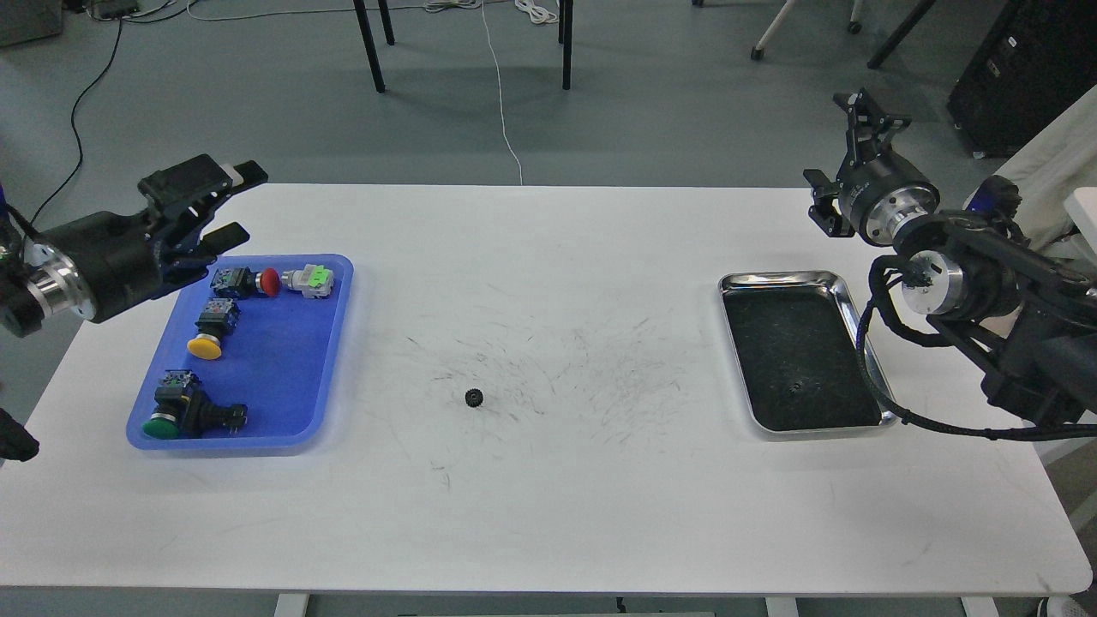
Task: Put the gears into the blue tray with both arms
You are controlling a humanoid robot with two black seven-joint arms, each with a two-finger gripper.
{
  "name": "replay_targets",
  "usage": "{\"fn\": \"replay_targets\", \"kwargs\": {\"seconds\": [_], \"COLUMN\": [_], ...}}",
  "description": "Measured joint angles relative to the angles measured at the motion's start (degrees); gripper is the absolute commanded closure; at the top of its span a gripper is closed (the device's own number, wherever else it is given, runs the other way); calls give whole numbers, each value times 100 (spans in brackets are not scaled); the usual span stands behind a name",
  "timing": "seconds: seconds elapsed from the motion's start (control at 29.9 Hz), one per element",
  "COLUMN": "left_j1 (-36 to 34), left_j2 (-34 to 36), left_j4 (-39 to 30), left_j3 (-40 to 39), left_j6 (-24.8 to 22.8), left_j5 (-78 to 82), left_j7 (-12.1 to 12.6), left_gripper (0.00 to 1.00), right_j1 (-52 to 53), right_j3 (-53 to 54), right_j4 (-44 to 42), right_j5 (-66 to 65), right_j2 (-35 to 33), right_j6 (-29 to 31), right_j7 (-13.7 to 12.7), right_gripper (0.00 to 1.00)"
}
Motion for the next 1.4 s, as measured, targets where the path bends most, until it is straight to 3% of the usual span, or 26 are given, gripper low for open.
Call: {"fn": "replay_targets", "kwargs": {"seconds": [0.33, 0.7, 0.97, 1.17, 1.4], "left_j1": [-136, 148, 547, 440, 356], "left_j2": [-400, -1949, -2585, -3136, -3365], "left_j4": [-67, 2661, 3624, 4926, 5478], "left_j3": [62, -247, -1302, -1938, -2492], "left_j6": [518, 477, 657, 610, 580], "left_j5": [-9, -2338, -3615, -3905, -4560], "left_j7": [-41, -46, -134, -43, 35], "left_gripper": [2, 2, 2, 2, 2], "right_j1": [-118, -133, -146, -174, -177], "right_j3": [7, 8, 2, -21, -44], "right_j4": [8, -12, -13, -27, -35], "right_j5": [-8, -14, -16, -16, -16], "right_j2": [-4, -4, -16, 4, 33], "right_j6": [-58, -98, -108, -123, -133], "right_j7": [40, 39, 33, 20, 15], "right_gripper": [3, 3, 3, 3, 3]}}
